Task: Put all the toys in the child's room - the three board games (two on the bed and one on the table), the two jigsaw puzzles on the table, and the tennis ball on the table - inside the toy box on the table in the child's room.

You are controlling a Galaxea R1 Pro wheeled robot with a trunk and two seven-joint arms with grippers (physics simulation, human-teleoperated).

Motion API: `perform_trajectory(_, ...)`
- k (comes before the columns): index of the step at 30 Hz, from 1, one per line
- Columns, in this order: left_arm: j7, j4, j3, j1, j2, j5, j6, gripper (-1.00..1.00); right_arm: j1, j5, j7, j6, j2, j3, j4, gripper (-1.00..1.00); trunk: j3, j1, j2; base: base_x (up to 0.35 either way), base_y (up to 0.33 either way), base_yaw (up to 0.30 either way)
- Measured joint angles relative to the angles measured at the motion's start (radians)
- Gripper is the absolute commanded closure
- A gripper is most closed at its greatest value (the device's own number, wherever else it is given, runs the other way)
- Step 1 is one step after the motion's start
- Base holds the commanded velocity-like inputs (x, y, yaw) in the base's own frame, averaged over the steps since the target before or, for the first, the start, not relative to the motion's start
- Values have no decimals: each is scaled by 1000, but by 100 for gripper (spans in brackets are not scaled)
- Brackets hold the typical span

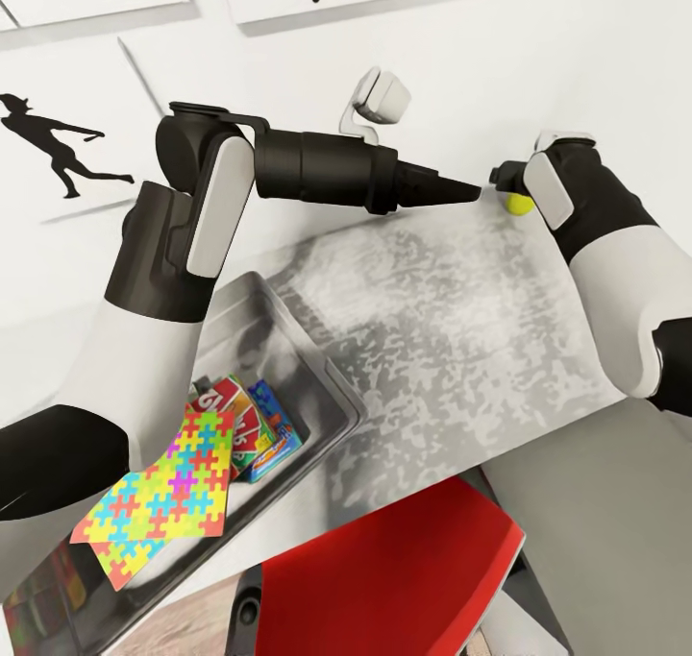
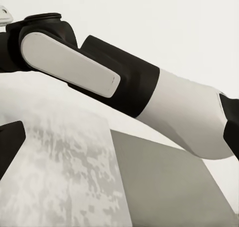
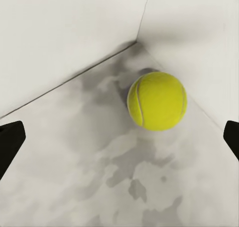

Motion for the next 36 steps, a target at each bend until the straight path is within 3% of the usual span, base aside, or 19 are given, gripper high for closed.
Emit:
perform_trajectory(4, 0, -4, 1, -2, 0, 1, 0, -100, -4, 0, 0, 1, -1, 0, 0, -100, -7, 0, 0, 0, 0, 0)
perform_trajectory(14, -1, -8, 5, -72, -2, 6, 0, -100, -29, 0, 0, 13, -2, 0, -1, -100, -23, 0, 0, 0, 0, 0)
perform_trajectory(31, 0, -8, 0, -85, -9, 6, 0, -100, -70, -2, 0, 25, -6, 2, 0, -100, -51, 0, 0, 0, 0, 0)
perform_trajectory(36, 0, -8, -3, -86, -9, 5, 0, -100, -71, -1, -1, 33, -37, -2, -1, -100, -59, 0, 0, 0, 0, 0)
